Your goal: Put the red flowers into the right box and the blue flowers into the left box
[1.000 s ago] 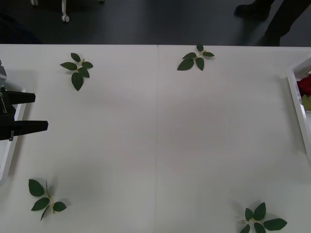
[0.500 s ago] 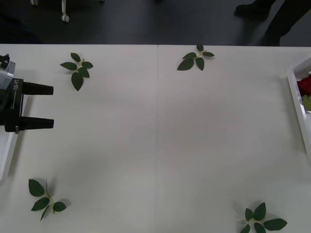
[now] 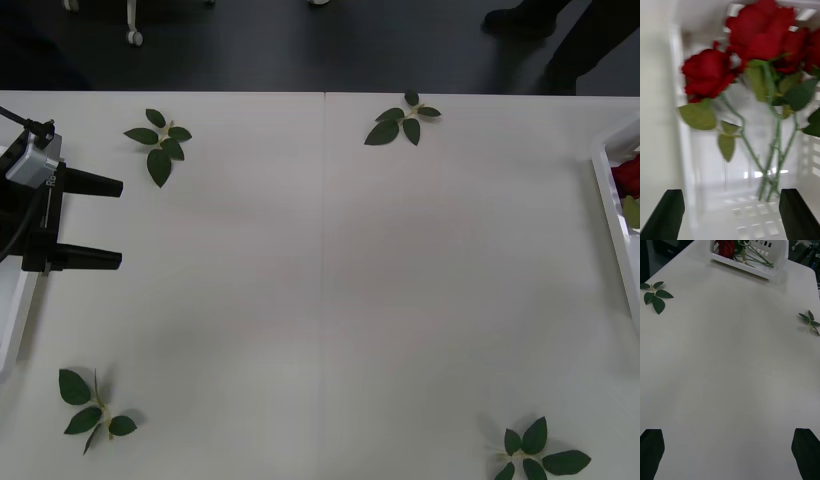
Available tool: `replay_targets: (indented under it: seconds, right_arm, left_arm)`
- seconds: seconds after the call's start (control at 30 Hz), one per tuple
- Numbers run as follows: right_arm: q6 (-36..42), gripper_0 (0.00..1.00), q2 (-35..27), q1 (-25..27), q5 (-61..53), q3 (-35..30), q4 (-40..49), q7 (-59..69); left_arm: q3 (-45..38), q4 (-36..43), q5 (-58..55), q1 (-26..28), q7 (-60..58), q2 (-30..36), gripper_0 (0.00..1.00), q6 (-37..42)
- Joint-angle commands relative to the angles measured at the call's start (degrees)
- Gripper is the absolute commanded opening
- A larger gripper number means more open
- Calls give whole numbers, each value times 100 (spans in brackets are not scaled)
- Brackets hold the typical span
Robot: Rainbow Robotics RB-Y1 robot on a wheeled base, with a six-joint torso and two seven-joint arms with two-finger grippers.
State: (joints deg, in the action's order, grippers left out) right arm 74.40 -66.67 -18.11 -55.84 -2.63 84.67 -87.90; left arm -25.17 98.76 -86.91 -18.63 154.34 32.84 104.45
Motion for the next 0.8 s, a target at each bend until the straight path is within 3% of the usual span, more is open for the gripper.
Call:
replay_targets:
  seconds: [0.03,0.17,0.3,0.8]
  right_arm:
    - [242,74,-48,-263,-454,-176,744,-166]
    - [655,74,145,-422,-981,-167,1527,-289]
    - [1068,74,743,-545,-1052,-167,2326,-711]
    - [1815,74,1991,-527,-1474,-167,3276,-4938]
  left_arm:
    - [91,144,-36,-105,66,73,100,-4]
    - [91,144,-36,-105,66,73,100,-4]
    - [91,144,-36,-105,66,73,100,-4]
    - [91,144,-36,-105,66,73,100,-4]
